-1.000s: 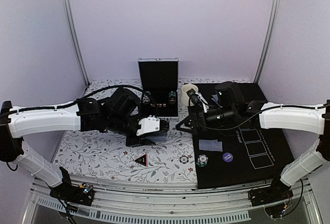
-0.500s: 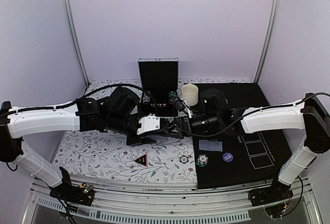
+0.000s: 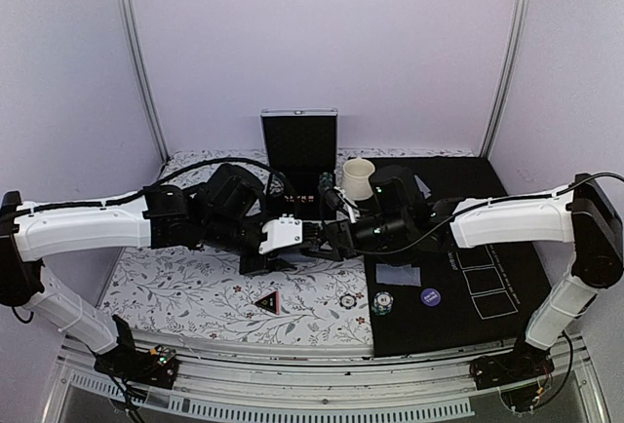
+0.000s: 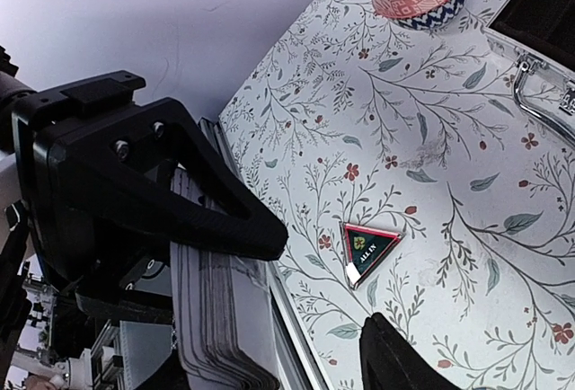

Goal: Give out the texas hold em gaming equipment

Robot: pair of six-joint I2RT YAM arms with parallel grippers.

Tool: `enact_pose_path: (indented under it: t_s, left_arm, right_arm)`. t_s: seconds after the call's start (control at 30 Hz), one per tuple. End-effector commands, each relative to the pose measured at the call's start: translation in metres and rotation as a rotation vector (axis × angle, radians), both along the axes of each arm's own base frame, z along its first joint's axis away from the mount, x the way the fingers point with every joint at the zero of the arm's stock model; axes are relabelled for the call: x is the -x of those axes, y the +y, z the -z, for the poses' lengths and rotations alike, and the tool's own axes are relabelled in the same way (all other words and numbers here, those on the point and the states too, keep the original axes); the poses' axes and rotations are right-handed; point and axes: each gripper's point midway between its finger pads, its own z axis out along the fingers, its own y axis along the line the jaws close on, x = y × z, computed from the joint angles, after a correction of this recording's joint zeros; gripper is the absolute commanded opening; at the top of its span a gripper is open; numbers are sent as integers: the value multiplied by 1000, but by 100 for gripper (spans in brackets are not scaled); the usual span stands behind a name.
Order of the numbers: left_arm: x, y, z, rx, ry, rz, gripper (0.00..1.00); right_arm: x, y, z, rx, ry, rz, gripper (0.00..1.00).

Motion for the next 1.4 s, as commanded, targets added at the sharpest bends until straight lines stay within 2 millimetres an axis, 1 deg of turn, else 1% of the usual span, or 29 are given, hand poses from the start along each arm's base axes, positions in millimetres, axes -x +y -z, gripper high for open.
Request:
enact_pose_path:
  t_s: [0.0,0.2,0.33,0.6,0.67,0.77,0.93,1.07,1.2,1.37]
  left_arm:
    - [5,-8,-11,41,-22,26,46]
    - [4,-7,-10,35,-24,20,46]
    - [4,-7,-10,35,-24,20,46]
    - [4,-7,-9,33,-25,19,46]
    - [3,-7,-9,33,-26,19,46]
    - [3,-6,-9,30,-28,16,46]
    - [3,-6,-9,29,-28,15,46]
    - [3,-6,-8,27,-27,15,46]
    - [3,-6,-8,27,-28,14,46]
    - [3,-6,-8,26,-28,14,46]
  right_arm:
    - [-8,-16,1,84,-30,67,50]
    - [-9,-27,-3,121,-55,97,44]
    - [-9,-30,-7,126,-64,93,40]
    - [-6,-32,-20,125,-77,81,18]
    - [-5,-34,-22,133,-80,82,10]
    - [-6,-39,-26,150,-88,91,4]
    - [-4,-51,-32,185,-101,110,3]
    - [-5,-62,-42,198,-115,130,2]
    - [-5,-76,-56,211,-133,153,2]
    - [-8,-97,-78,225,-169,196,2]
